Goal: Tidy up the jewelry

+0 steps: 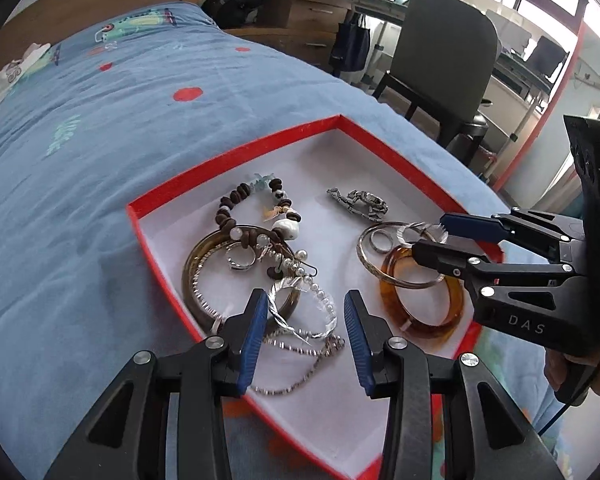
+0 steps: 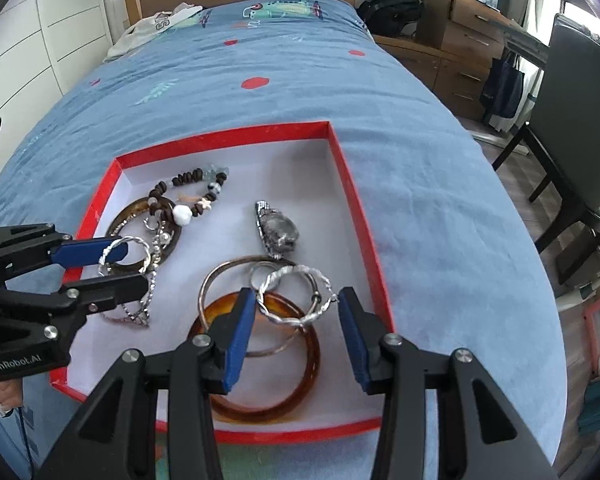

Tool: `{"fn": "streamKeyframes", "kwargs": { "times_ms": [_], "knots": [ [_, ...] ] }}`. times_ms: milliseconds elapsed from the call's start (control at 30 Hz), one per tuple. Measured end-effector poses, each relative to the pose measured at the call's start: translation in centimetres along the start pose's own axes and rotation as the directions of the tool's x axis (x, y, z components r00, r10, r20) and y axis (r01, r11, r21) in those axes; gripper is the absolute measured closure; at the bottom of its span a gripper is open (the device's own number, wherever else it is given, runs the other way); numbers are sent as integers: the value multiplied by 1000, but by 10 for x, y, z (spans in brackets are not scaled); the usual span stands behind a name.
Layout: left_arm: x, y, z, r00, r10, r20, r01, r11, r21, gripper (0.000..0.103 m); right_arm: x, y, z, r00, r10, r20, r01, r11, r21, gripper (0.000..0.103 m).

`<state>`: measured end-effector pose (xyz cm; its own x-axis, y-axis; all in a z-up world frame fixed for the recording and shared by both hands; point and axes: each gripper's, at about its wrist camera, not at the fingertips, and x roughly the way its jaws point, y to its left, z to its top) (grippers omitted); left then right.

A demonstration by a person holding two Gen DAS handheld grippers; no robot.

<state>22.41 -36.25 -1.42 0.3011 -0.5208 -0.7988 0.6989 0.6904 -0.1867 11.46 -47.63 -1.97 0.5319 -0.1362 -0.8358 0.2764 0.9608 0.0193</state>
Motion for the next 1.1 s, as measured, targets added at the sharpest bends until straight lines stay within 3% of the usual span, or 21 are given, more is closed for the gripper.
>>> {"fn": "streamKeyframes", "kwargs": {
  "times_ms": [67,267,433,533,833,1100],
  "knots": [
    [-8,-1,0,1000,12,12,-12,1000,-1,55,-7,2,-1,1000,-3,5,3,1000,-2,60],
    [-49,-4,-10,998,34,59,-32,999,-24,53,-43,9,-4,999,-6,38,5,1000,22,60],
    [-93,-6,-33,990,92,111,-84,994,-74,34,-78,25,-22,998,7,61,-9,999,35,60],
    [-115,-6,-54,984,132,122,-119,987,-109,27,-97,42,-41,998,19,64,-21,999,40,60],
    [-159,-4,-115,963,239,123,-217,961,-171,18,-136,87,-94,996,51,80,-56,996,67,60],
    [-185,9,-168,938,335,85,-308,922,-234,16,-150,116,-124,994,45,95,-54,993,105,60]
  ]
}}
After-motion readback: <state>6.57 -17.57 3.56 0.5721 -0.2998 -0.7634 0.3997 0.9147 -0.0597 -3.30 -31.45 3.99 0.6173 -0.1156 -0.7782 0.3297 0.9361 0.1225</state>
